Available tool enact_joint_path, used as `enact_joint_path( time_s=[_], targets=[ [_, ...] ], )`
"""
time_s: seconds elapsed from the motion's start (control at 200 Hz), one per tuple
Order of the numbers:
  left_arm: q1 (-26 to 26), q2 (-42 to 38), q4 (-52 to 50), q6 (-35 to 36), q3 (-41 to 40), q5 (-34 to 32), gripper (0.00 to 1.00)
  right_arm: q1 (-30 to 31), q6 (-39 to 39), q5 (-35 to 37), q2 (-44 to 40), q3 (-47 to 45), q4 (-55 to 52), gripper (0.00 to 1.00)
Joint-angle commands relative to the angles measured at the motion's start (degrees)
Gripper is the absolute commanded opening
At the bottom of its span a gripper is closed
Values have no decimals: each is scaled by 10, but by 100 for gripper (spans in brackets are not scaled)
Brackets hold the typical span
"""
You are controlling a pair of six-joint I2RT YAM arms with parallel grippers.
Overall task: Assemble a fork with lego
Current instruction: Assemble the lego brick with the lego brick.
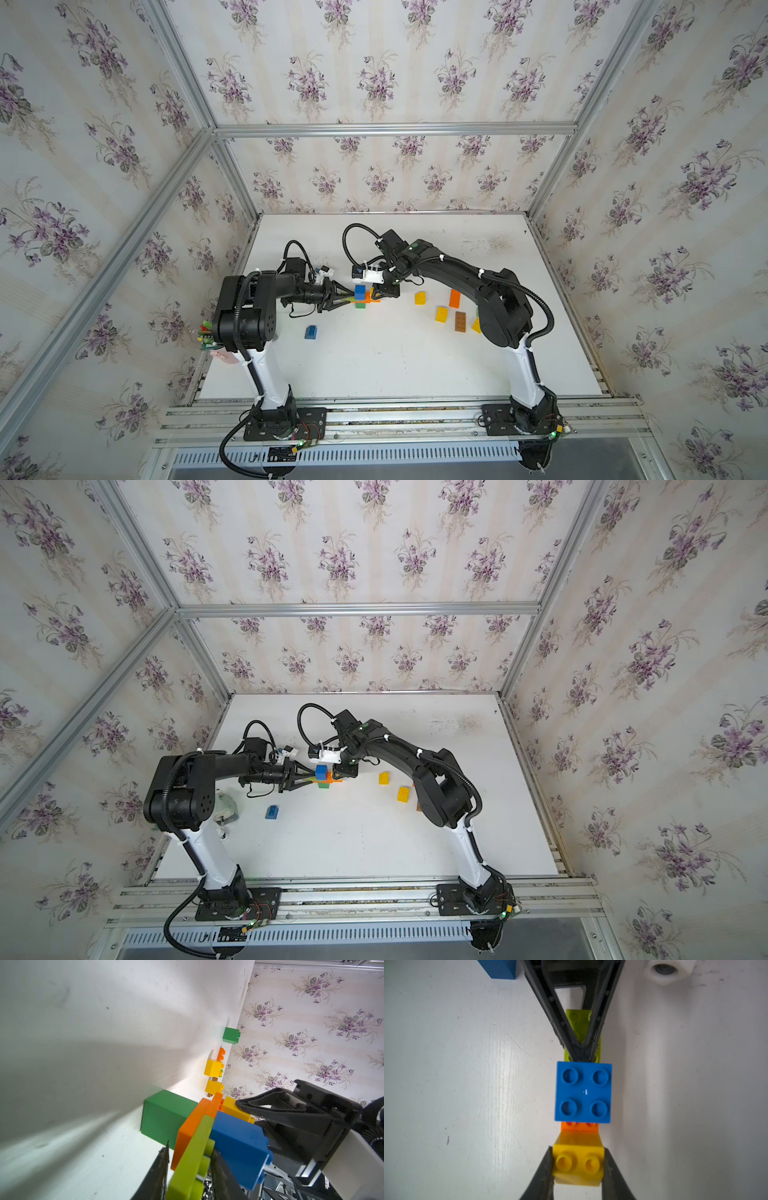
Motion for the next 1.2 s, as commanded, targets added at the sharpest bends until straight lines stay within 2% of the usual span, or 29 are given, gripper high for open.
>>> enact_joint_path(
  time_s=[0.0, 0.245, 0.545, 0.774, 1.194],
  targets=[
    [0, 4, -18, -1, -8, -79, 34, -7, 16, 24, 14, -16, -26, 19],
    [0, 10, -21, -2, -8, -83, 34, -9, 22, 1, -21, -65, 36, 19],
    [1, 1, -24, -2, -9, -84, 39, -6, 17, 24, -5, -4, -12, 23],
    [0, -5, -25, -4, -10, -83, 41, -2, 19, 28, -5, -4, -15, 25],
    [-1, -43, -28, -12, 0, -76, 51, 4, 19, 16, -17, -5, 0, 42]
  ],
)
